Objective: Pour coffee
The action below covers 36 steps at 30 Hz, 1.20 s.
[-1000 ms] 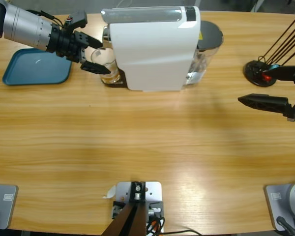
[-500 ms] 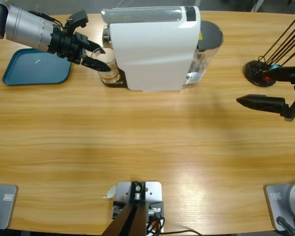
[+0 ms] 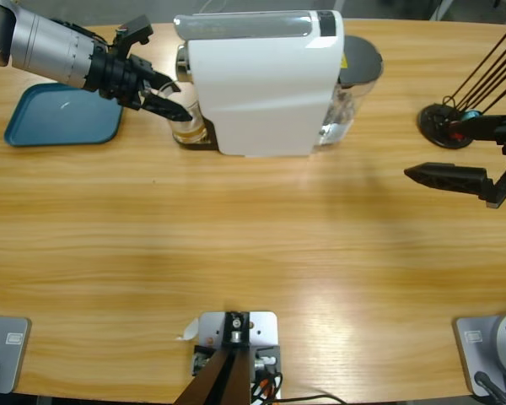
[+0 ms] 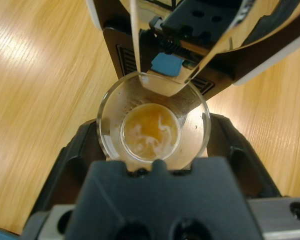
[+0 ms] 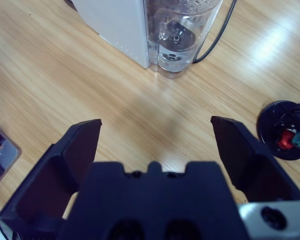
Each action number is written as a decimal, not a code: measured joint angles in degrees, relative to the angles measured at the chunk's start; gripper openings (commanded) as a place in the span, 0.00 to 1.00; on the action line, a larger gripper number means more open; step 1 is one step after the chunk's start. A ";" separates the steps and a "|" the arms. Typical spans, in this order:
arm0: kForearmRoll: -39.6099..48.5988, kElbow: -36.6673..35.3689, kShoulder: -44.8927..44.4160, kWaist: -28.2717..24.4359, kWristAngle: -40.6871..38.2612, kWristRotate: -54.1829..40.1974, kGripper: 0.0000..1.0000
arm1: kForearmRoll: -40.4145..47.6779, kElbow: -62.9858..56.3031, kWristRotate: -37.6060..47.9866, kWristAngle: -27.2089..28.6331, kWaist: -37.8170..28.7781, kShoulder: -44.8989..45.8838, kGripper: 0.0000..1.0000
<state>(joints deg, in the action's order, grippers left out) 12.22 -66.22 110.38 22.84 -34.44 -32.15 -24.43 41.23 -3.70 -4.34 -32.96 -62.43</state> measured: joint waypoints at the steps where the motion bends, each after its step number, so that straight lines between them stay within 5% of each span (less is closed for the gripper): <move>1: 0.00 0.00 -0.01 0.06 0.25 0.00 0.00 | 0.00 0.00 0.00 0.00 0.00 0.00 1.00; 22: -0.21 3.39 -4.34 0.84 7.28 0.06 0.00 | 0.00 0.00 0.00 0.00 0.01 0.00 1.00; 36: -3.39 6.72 -11.60 -9.93 10.29 5.83 0.00 | 0.03 0.00 0.00 0.00 0.03 0.00 1.00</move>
<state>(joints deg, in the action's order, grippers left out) 8.84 -59.51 98.77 12.92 -24.16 -26.32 -24.40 41.23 -3.70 -4.35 -32.93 -62.43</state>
